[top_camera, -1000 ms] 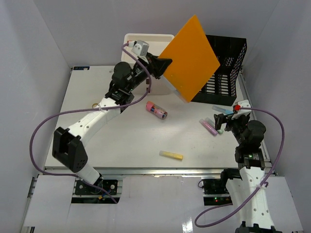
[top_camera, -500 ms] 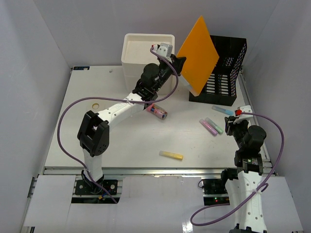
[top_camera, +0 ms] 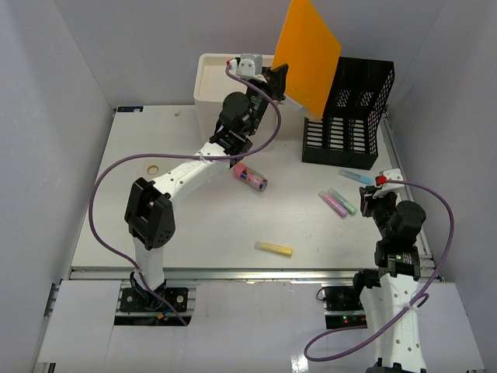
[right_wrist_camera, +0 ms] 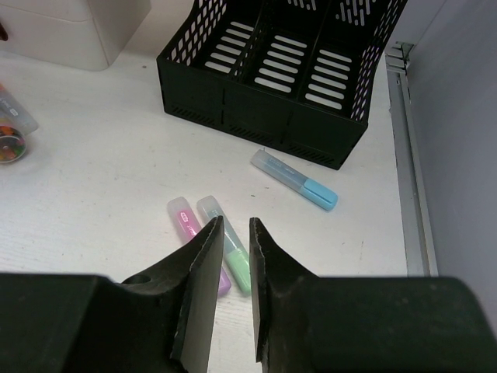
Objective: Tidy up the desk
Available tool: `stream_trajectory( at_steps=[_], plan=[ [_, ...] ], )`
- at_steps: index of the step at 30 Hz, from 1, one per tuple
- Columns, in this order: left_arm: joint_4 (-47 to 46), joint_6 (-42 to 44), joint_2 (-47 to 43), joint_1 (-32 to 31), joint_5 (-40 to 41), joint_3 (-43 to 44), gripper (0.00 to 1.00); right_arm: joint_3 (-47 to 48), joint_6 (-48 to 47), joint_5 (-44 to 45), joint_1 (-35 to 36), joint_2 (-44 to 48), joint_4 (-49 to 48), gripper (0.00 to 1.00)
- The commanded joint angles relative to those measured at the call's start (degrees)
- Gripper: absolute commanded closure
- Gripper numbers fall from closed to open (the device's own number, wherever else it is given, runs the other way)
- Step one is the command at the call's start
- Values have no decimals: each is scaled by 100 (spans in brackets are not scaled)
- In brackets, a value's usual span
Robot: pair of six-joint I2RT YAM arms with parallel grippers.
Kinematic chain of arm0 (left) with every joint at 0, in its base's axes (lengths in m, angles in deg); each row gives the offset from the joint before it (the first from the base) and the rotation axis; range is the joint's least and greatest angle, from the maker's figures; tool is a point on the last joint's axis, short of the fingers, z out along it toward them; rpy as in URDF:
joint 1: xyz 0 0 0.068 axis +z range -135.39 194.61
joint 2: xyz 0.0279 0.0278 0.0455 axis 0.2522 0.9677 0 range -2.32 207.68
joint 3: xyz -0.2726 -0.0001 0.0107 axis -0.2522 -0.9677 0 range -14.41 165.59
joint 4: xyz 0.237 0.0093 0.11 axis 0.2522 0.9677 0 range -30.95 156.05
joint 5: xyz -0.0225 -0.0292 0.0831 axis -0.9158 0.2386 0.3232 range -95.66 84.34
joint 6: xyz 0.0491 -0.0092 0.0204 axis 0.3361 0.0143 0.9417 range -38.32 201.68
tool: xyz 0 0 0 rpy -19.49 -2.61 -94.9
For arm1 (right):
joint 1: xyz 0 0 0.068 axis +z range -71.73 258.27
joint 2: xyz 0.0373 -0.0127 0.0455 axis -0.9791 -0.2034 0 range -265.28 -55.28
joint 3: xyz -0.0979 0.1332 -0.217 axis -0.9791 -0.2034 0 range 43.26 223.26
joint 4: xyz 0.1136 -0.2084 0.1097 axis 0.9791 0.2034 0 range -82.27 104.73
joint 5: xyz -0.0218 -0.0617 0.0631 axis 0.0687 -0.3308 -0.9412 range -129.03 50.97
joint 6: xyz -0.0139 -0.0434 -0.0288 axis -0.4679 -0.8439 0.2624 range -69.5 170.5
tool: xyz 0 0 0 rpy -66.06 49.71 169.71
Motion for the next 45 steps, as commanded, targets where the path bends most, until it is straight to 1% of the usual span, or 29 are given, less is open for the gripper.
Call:
stream_trajectory(
  at_steps=[1, 7, 13, 15, 23, 28, 35, 39, 42, 43, 44, 45],
  plan=[
    [-122, -147, 0, -13, 54, 497, 100, -10, -58, -59, -16, -4, -315, 75],
    [47, -333, 206, -29, 65, 557, 100, -10, -69, -43, -16, 1, -321, 75],
    [243, -161, 408, -110, 375, 671, 100, -10, -53, -33, -25, 10, -329, 75],
    [299, -151, 464, -124, 356, 744, 100, -10, -53, -33, -25, 2, -330, 75],
    [975, -144, 1077, -240, 298, 1417, 100, -10, -43, -7, -25, 11, -339, 76],
    [1156, 175, 1364, -354, 419, 1810, 100, -10, -33, 9, -32, 19, -339, 76],
    [1224, 592, 1599, -469, 589, 2032, 100, -10, -26, 2, -43, 10, -339, 76],
    [1289, 808, 1665, -565, 558, 2034, 100, -10, -24, 2, -43, 10, -339, 76],
    [1501, 913, 1799, -611, 424, 2235, 100, -10, -26, 2, -51, 10, -339, 76],
    [1619, 901, 1870, -623, 376, 2370, 100, -10, -20, 2, -57, 5, -339, 76],
    [1699, 887, 1922, -635, 346, 2476, 93, -12, -19, 1, -64, 3, -340, 76],
    [1741, 871, 1954, -648, 333, 2554, 80, -15, -22, -2, -70, 6, -343, 76]
  ],
)
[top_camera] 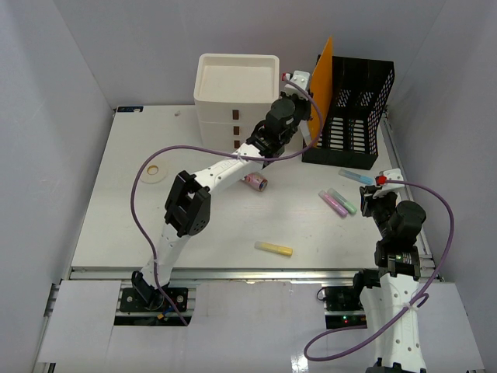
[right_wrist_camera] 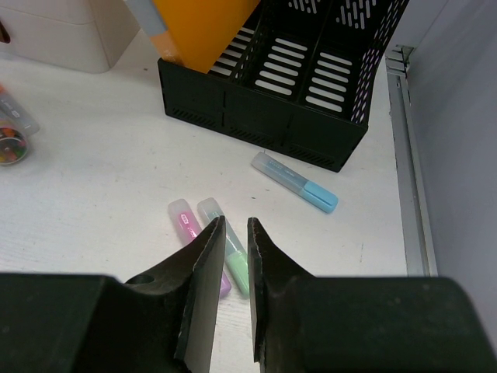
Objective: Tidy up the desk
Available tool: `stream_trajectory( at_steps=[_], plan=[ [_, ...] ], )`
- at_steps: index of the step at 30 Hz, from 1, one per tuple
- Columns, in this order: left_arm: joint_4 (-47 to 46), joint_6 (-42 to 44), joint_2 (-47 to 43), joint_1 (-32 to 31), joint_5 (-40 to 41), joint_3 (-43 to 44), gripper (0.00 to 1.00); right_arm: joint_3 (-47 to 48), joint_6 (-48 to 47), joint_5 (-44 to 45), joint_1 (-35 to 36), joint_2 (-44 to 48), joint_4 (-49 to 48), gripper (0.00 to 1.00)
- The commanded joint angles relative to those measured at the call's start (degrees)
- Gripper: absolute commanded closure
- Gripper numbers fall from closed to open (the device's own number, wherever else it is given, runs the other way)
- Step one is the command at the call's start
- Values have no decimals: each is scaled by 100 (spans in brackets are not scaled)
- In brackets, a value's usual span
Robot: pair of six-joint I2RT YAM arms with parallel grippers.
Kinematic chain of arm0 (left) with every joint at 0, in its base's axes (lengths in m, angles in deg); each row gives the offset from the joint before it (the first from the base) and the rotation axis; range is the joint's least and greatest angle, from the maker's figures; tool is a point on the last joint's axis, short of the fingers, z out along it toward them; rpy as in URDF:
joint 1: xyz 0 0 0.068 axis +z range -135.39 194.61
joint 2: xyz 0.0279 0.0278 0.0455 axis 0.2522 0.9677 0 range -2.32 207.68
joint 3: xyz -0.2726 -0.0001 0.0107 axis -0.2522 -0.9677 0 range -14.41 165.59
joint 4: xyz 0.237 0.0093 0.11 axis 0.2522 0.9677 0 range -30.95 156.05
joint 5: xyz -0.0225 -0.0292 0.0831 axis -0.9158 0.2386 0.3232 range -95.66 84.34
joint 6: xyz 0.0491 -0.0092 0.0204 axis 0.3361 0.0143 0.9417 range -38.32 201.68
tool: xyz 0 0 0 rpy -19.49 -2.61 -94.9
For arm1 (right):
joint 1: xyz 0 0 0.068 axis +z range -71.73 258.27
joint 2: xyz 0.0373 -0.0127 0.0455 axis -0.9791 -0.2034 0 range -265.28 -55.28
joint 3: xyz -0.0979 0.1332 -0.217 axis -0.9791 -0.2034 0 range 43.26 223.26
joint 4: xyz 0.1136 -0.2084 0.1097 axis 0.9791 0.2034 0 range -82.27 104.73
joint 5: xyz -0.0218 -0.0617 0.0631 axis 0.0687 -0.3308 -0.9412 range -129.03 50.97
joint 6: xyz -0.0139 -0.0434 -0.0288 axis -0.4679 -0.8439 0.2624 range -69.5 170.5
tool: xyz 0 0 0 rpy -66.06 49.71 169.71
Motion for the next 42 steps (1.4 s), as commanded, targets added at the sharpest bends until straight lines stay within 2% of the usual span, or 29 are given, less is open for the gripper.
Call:
stream_trajectory(
  at_steps=[1, 4, 7, 12, 15, 18, 20, 22, 23, 25, 28, 30, 32, 33, 34, 35, 36, 38, 39, 42],
  plan=[
    [137, 47, -19, -115, -214, 666, 67, -18, -29, 20, -62, 12, -307, 76],
    [259, 43, 128, -152, -262, 953, 35, -19, -30, 20, -78, -8, -308, 76],
    [393, 34, 198, -180, -393, 1293, 22, -19, -30, 10, -98, -32, -308, 76],
    [425, 132, -48, -205, -366, 1399, 15, -28, -38, -43, -135, -58, -313, 76],
    [420, 365, -416, -205, -343, 1092, 15, -36, -124, -143, -163, -64, -299, 74],
    [290, 764, -1233, -205, -346, 135, 15, -26, -407, -724, -169, -72, -152, 58],
    [148, 882, -2122, -205, -428, -631, 14, 40, -834, -1307, -182, -75, 82, 30],
    [16, 1064, -3322, -204, -670, -1913, 12, 79, -1272, -2000, -179, -86, 366, 3],
    [-55, 1156, -4043, -197, -721, -2775, 9, 94, -1386, -2368, -186, -100, 501, 7],
    [-111, 1113, -4907, -181, -539, -4196, 7, 80, -1643, -2922, -194, -188, 651, 10],
    [438, 661, -6486, -9, 17, -5471, 3, 143, -1953, -3594, -191, -448, 904, 10],
    [1080, 10, -7217, 310, 186, -6199, 2, 192, -2007, -3835, -188, -650, 959, 10],
    [1830, -1015, -7631, 1132, -203, -6597, 2, 329, -2054, -4036, -174, -960, 1011, 10],
    [2099, -1553, -7761, 1713, -663, -6792, 2, 429, -2074, -4146, -166, -1150, 1022, 10],
    [2180, -2025, -7793, 2396, -1500, -6984, 2, 552, -2088, -4276, -160, -1392, 1009, 10],
    [2153, -2270, -7773, 2802, -2465, -7094, 2, 638, -2095, -4382, -160, -1654, 1002, 9],
    [2049, -2537, -7757, 3200, -2542, -7208, 2, 737, -2098, -4391, -160, -1678, 1003, 9],
    [1432, -3207, -7333, 4107, -4301, -7468, 8, 1003, -2177, -4585, -160, -2223, 1039, 5],
    [1020, -3519, -7096, 4323, -4884, -7588, 11, 1097, -2204, -4658, -160, -2436, 1035, 3],
    [-281, -4203, -6349, 4461, -5808, -7730, 15, 1156, -2375, -4812, -175, -2839, 1020, 6]
  ],
)
